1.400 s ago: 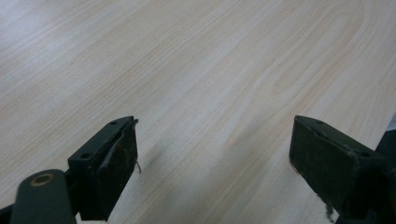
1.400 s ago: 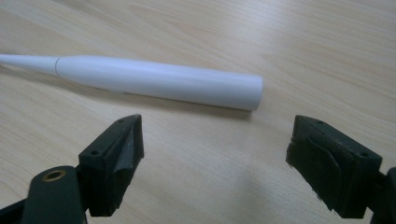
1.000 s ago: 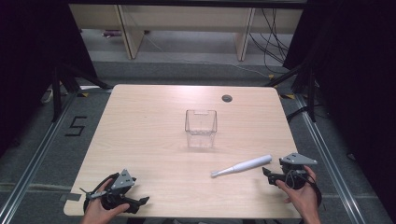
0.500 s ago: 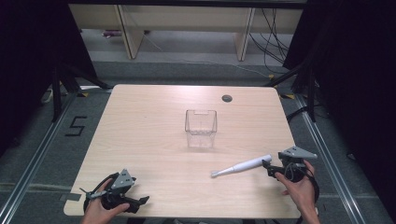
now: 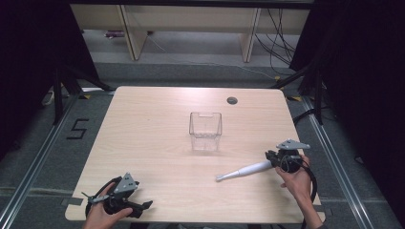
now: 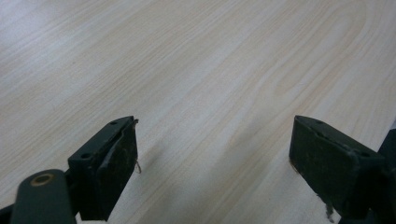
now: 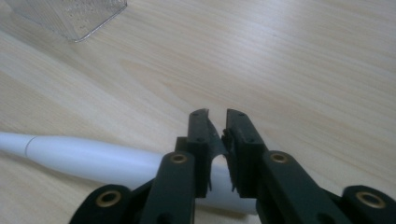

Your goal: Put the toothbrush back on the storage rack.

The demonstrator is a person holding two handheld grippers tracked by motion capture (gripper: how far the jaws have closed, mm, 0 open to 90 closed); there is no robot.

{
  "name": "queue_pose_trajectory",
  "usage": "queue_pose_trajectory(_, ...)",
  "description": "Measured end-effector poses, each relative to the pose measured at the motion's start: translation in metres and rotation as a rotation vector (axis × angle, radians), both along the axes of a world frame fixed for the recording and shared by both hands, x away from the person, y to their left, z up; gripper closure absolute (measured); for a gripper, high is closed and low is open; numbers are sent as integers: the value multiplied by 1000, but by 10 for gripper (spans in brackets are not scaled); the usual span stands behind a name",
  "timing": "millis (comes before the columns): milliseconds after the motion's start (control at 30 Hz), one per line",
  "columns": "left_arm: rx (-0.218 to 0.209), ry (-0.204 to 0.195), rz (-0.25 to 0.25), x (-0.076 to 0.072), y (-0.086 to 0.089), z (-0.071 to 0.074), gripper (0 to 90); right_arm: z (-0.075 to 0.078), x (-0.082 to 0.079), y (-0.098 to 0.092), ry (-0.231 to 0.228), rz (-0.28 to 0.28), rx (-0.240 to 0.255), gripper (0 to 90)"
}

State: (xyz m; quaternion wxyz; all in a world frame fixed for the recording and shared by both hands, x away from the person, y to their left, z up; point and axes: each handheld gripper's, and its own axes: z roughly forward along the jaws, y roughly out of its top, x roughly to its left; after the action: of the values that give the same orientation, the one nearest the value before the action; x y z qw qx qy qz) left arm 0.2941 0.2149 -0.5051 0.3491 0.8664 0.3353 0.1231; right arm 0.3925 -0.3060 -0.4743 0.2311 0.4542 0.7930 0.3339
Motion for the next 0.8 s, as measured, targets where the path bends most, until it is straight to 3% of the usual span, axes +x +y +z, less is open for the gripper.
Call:
queue_pose_trajectory(100, -3, 1, 2, 0, 0, 0, 150, -2, 3, 3, -6, 8, -6, 862)
queue_pose_trajectory(133, 0, -1, -1, 0, 0, 0, 150, -3, 4, 5, 23, 6, -17, 878)
queue_pose_trajectory(233, -4, -4, 0, 1, 0, -1, 150, -6, 5, 8, 45, 6, -19, 898)
queue_pose_trajectory(300, -3, 0, 2, 0, 0, 0, 150, -8, 7, 6, 24, 23, -32, 900)
queue_pose_trajectory(333, -6, 0, 4, -1, 0, 0, 150, -7, 6, 8, 65, -5, -16, 900)
queue_pose_trajectory(367, -7, -2, 1, -1, 0, 0, 150, -8, 6, 9, 75, -17, -7, 900)
queue_pose_trajectory(667, -2, -1, -2, 0, 0, 0, 150, -13, 9, 2, 71, -5, -31, 900)
queue_pose_trajectory(800, -7, -3, -1, -1, 0, 1, 150, -13, 8, 2, 103, -21, -18, 900)
